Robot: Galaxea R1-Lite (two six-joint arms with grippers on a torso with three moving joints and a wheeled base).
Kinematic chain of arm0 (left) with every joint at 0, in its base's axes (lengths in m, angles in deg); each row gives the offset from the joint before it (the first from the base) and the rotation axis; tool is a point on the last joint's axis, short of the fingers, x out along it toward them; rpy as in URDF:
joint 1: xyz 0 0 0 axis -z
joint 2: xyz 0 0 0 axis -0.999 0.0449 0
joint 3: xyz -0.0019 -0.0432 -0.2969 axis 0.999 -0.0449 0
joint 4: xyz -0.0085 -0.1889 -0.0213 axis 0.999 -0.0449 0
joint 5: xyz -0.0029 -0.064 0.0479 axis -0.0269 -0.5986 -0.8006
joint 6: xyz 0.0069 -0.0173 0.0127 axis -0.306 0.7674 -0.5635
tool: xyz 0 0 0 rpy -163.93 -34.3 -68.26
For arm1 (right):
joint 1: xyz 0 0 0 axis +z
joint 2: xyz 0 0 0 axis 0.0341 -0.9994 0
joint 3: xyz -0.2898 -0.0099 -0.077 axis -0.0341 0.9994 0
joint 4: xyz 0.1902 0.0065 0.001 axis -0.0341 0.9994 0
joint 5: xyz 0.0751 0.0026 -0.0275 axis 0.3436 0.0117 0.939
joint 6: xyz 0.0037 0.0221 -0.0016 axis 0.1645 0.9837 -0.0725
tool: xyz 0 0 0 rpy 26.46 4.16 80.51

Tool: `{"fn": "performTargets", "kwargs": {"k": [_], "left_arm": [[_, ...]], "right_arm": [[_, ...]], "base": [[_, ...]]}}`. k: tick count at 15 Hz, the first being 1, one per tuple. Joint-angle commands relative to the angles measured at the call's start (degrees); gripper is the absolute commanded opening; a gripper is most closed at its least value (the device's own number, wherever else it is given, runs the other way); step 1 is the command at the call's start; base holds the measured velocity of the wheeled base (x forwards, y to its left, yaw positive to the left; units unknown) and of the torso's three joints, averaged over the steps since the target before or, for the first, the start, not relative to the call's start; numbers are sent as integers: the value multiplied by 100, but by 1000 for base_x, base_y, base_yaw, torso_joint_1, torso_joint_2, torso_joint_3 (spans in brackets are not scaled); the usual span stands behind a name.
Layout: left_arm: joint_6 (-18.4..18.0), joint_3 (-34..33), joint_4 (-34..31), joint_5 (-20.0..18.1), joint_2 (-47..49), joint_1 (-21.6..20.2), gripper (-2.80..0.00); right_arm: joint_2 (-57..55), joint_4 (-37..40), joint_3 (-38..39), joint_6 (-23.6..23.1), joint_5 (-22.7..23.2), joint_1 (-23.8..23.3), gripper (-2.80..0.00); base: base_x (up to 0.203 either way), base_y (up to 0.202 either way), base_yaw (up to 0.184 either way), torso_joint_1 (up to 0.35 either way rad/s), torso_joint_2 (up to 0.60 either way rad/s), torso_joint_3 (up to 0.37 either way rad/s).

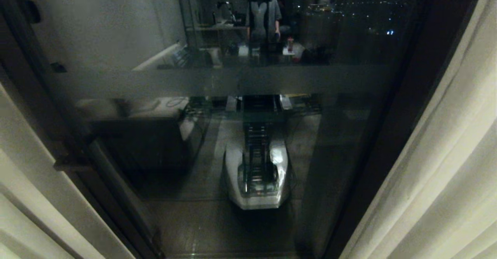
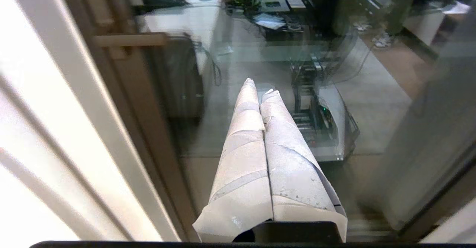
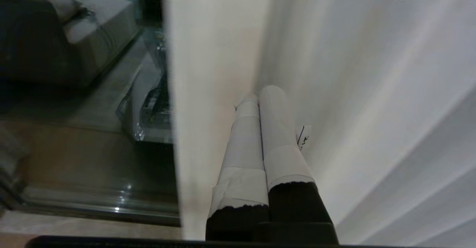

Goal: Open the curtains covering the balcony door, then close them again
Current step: Close the inner curtains on both sides

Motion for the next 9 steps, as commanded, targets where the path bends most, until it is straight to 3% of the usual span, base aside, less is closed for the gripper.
{"fn": "performTargets", "kwargs": {"k": [1,9], "left_arm": [[-2,0,2,1,-2,0,-280],[33,0,2,1,-2,0,-280]], "right_arm": [[-2,0,1,-5,-3,1,-280],[0,0,1,4,-3,1,-280]], "base": [[0,190,1,-1,4,-2],[0,191,0,3,1,1]]}}
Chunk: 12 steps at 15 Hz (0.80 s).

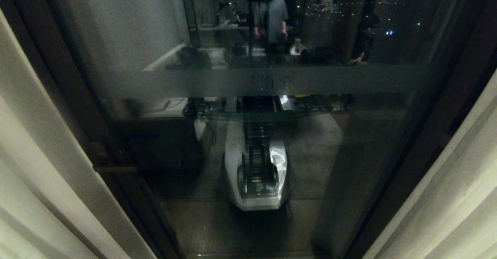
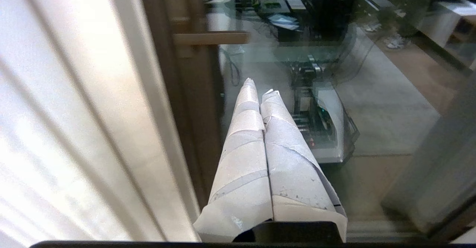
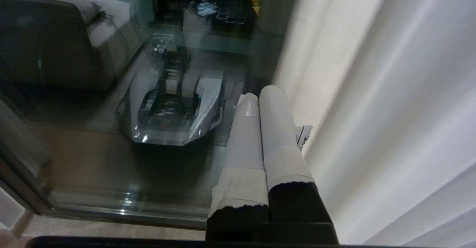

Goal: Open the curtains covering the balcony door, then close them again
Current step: Close the inner curtains on both sides

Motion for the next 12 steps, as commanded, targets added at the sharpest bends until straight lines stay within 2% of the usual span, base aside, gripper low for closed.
{"fn": "performTargets", "kwargs": {"k": [1,12], "left_arm": [[2,0,2,1,-2,0,-280],[-6,0,2,1,-2,0,-280]], "right_arm": [[0,2,1,-1,3,1,-280],[-9,2,1,78,12,3,-280]], "base": [[0,188,0,7,7,2],[0,183,0,3,3,1]]}}
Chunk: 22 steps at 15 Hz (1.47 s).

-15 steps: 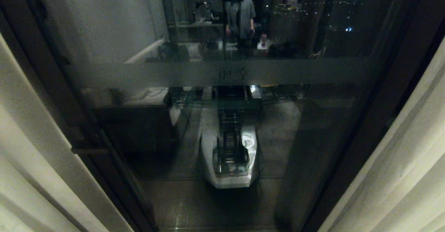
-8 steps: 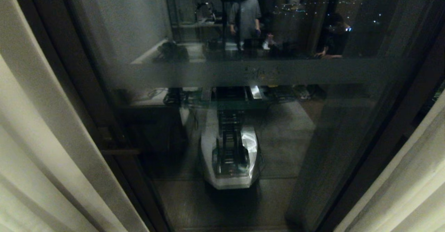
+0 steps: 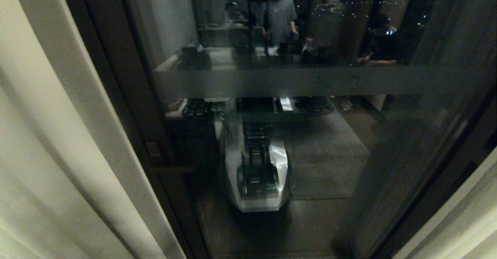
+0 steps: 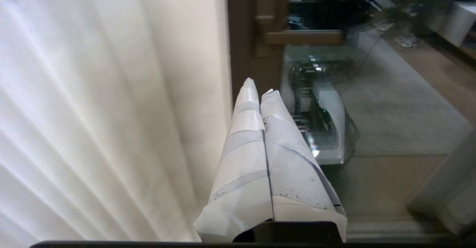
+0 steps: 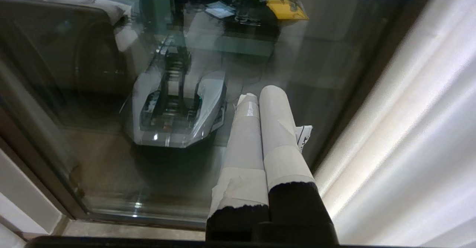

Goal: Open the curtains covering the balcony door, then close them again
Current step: Close the inner curtains on both sides

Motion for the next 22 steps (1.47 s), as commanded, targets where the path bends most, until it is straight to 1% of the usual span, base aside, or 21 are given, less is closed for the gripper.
{"fn": "performTargets", "kwargs": {"k": [1,11,12,14,15,16,18,19,20,21,22], "left_arm": [[-2,0,2,2,-2,-5,-280],[-67,0,43,10,-2,-5,-280],[-74,6,250,14,-2,-5,-280],[-106,1,1037,18,-2,-5,-280],[-265,0,1215,45,-2,-5,-280],[-523,0,1380,88,-2,-5,-280],[-1155,0,1438,33,-2,-5,-280],[-1388,0,1442,-32,-2,-5,-280],[-1513,0,1444,-304,-2,-5,-280],[-1554,0,1436,-548,-2,-5,-280],[-1540,0,1452,-579,-2,-5,-280]], "right_arm": [[-9,0,1,-2,1,9,-280],[-9,0,1,-2,1,5,-280],[-9,0,1,-2,1,5,-280],[-9,0,1,-2,1,8,-280],[-9,0,1,-2,1,2,-280],[-9,0,1,-2,1,1,-280],[-9,0,1,-2,1,8,-280],[-9,0,1,-2,1,9,-280],[-9,0,1,-2,1,9,-280],[-9,0,1,-2,1,1,-280],[-9,0,1,-2,1,1,-280]], "base": [[0,65,2,-1,1,7],[0,0,0,0,0,0],[0,0,0,0,0,0],[0,0,0,0,0,0],[0,0,0,0,0,0],[0,0,0,0,0,0],[0,0,0,0,0,0],[0,0,0,0,0,0],[0,0,0,0,0,0],[0,0,0,0,0,0],[0,0,0,0,0,0]]}}
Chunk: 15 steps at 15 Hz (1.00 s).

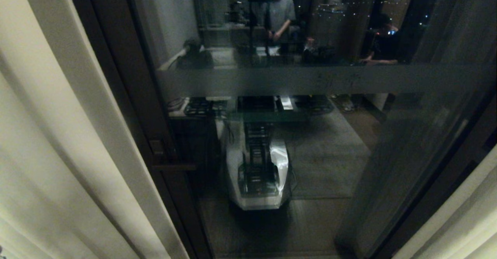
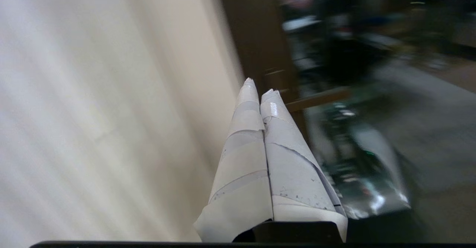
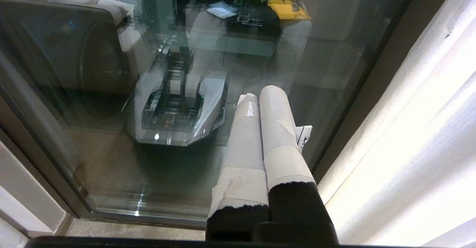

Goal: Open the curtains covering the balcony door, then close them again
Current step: Close the inner curtains on both sides

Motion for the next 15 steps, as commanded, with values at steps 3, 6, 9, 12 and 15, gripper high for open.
{"fn": "performTargets", "kwargs": {"k": [3,6,9,12,15], "left_arm": [[8,278,-33,37,-2,0,-280],[10,1045,-722,613,55,0,-280],[-2,2039,-1493,1157,556,-8,-280],[-69,2805,-1586,2036,1429,-16,-280],[-124,3491,-1589,2611,2190,-17,0]], "right_arm": [[-9,0,1,-5,3,4,-280],[-9,0,1,-5,3,-4,-280],[-9,0,1,-5,3,-4,-280],[-9,0,1,-5,3,-3,-280],[-9,0,1,-5,3,-4,-280]], "base": [[0,0,0,0,0,0],[0,0,0,0,0,0],[0,0,0,0,0,0],[0,0,0,0,0,0],[0,0,0,0,0,0]]}}
